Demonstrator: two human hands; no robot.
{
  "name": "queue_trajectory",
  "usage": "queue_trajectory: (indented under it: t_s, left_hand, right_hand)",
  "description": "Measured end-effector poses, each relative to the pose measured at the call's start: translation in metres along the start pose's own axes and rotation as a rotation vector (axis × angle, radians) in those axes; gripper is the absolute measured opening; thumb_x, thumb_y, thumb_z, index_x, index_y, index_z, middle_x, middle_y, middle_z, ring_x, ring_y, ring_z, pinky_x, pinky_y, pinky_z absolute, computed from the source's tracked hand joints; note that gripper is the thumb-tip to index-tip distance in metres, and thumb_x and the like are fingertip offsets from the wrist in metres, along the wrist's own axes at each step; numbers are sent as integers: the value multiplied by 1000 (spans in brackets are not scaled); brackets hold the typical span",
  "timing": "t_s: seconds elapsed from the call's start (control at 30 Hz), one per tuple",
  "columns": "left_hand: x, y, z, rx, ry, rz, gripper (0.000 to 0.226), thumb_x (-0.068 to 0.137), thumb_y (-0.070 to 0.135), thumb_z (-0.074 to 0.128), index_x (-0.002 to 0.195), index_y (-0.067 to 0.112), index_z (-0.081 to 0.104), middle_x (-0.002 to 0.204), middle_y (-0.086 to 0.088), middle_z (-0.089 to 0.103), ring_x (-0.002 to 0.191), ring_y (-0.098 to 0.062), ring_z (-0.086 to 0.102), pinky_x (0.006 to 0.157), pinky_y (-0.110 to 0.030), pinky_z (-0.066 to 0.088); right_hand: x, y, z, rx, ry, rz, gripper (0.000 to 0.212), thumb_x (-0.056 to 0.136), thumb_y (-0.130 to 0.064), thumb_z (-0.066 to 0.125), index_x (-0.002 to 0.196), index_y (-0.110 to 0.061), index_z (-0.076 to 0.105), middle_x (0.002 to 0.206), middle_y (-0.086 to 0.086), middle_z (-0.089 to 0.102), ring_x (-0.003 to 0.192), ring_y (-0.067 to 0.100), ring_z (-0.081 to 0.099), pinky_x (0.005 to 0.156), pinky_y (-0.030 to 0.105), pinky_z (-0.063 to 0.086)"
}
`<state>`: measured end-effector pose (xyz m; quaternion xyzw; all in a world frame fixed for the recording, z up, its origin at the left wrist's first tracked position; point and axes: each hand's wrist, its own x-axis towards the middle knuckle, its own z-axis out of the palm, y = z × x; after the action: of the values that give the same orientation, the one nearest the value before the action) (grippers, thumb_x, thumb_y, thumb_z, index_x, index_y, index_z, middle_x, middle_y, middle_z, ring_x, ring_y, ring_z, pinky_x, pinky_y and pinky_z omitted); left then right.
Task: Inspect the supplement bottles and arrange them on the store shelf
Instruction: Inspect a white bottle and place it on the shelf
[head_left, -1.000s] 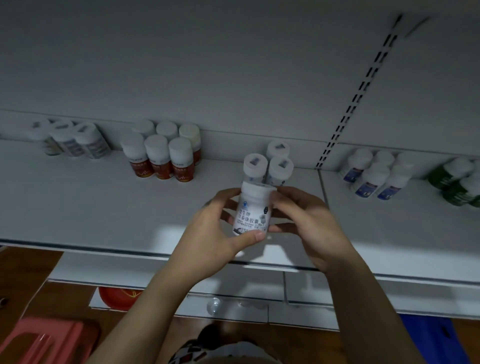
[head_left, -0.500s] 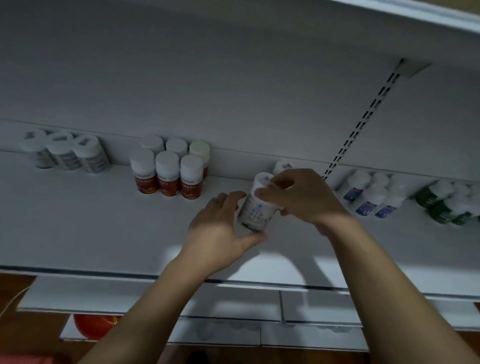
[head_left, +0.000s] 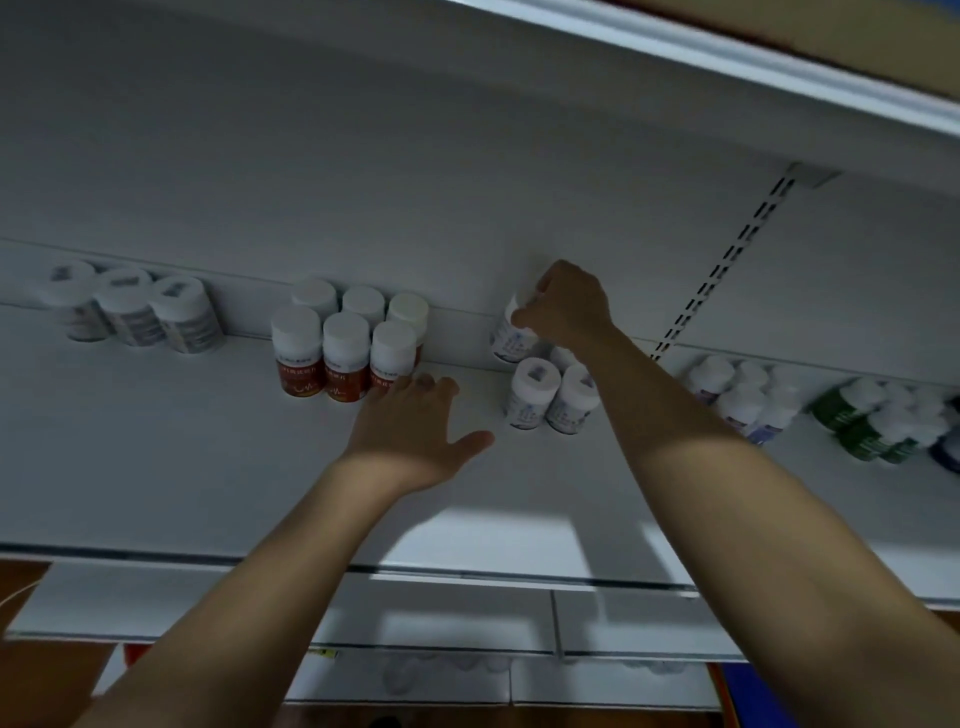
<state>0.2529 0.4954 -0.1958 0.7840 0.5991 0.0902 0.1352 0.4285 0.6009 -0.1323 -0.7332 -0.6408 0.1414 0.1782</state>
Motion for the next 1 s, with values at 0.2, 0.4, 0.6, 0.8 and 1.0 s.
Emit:
queue_trajectory:
  t_s: [0.2, 0.4, 0.6, 0.8, 1.0]
  left_hand:
    - [-4, -1, 3, -59, 1, 11, 75, 84, 75, 43, 141, 26, 38, 139, 2, 46, 132, -20, 37, 105, -36, 31]
    - [-4, 1, 4, -74, 22, 40, 77, 82, 77, 42, 142, 28, 37, 140, 4, 44, 134, -18, 35, 107, -35, 26]
    - [0, 6, 8, -56, 25, 63, 75, 83, 76, 43, 140, 28, 39, 137, 4, 47, 131, -19, 37, 105, -36, 29]
    - [6, 28, 12, -14, -1, 110, 70, 85, 73, 44, 139, 28, 39, 135, 5, 48, 127, -19, 39, 103, -36, 31]
    - [21, 78, 18, 76, 50, 203, 64, 88, 68, 45, 137, 28, 40, 137, 5, 48, 128, -19, 39, 99, -35, 28]
  right_hand:
    - [4, 8, 29, -263, -19, 108, 53, 81, -38, 72, 122, -10, 53, 123, 10, 60, 119, 31, 52, 98, 38, 38]
    - [5, 17, 48, -392, 34, 153, 48, 82, -45, 67, 116, -13, 57, 122, 9, 61, 118, 30, 49, 94, 38, 34]
    - [0, 18, 45, -352, 68, 166, 64, 81, -53, 67, 123, -7, 55, 128, 16, 52, 120, 34, 43, 94, 38, 36]
    - [-39, 49, 9, -125, 187, 44, 53, 83, -49, 67, 123, -17, 57, 131, 11, 49, 124, 32, 41, 100, 39, 33]
    - [-87, 124, -25, 46, 349, 42, 48, 77, -35, 77, 119, -16, 62, 127, 9, 55, 123, 31, 44, 100, 39, 34]
